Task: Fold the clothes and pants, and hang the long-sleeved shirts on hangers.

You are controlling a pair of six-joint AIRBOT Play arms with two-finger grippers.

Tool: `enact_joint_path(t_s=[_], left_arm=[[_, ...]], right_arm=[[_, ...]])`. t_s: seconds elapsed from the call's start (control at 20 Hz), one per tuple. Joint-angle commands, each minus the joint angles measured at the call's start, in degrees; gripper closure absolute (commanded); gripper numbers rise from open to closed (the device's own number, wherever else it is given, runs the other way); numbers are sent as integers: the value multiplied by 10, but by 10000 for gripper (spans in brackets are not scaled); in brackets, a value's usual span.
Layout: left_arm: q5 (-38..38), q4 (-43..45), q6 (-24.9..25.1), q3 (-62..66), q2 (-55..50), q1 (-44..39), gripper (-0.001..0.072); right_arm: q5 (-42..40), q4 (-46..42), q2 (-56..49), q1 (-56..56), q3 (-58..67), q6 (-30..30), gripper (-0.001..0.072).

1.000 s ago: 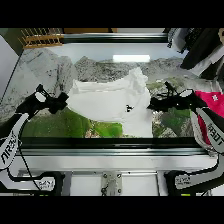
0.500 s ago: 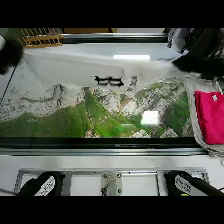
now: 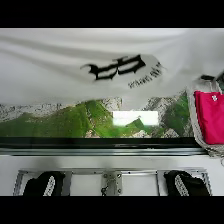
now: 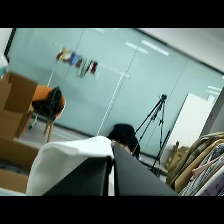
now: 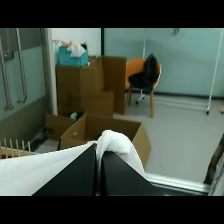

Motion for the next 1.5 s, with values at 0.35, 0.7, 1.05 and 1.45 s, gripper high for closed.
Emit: enact_joint_path(t_s=[0.35, 0.7, 1.05, 1.45], left_arm=[[-171, -1, -9, -49, -97, -1, 700], [-65, -20, -10, -204, -385, -29, 700], [10, -21, -1, -77, -652, -62, 700], [-45, -20, -2, -4, -707, -36, 700]], right_arm=[[187, -40, -85, 1, 2, 132, 699], [263, -104, -410, 39, 2, 132, 699], [85, -117, -612, 64, 4, 132, 699], [51, -172, -598, 51, 3, 172, 700]])
